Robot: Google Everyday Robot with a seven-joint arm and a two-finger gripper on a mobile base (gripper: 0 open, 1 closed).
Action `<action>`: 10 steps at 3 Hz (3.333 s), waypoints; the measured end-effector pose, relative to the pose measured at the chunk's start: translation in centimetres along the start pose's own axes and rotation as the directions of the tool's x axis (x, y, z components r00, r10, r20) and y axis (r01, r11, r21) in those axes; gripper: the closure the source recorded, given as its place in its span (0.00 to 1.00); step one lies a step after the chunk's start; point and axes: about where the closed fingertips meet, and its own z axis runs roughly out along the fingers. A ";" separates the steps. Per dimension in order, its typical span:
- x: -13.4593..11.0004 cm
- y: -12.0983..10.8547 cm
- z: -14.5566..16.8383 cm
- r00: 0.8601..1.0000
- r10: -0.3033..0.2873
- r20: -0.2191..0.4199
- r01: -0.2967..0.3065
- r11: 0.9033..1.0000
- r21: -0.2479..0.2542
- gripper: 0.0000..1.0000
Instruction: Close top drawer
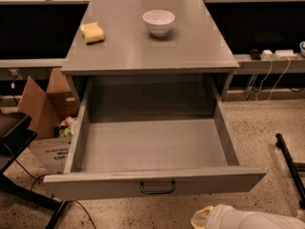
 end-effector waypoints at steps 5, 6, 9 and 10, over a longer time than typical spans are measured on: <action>-10.8 -2.4 2.7 0.934 -0.327 0.146 0.337 0.940 -0.047 1.00; -11.1 -3.6 3.2 0.930 -0.338 0.148 0.348 0.936 -0.049 1.00; -17.6 -15.3 2.9 0.903 -0.404 0.147 0.398 0.915 0.071 1.00; -19.3 -17.5 2.7 0.895 -0.422 0.147 0.411 0.906 0.101 1.00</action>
Offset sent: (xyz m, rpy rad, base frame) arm 0.0784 0.0619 0.0161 0.0727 -0.1522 0.2487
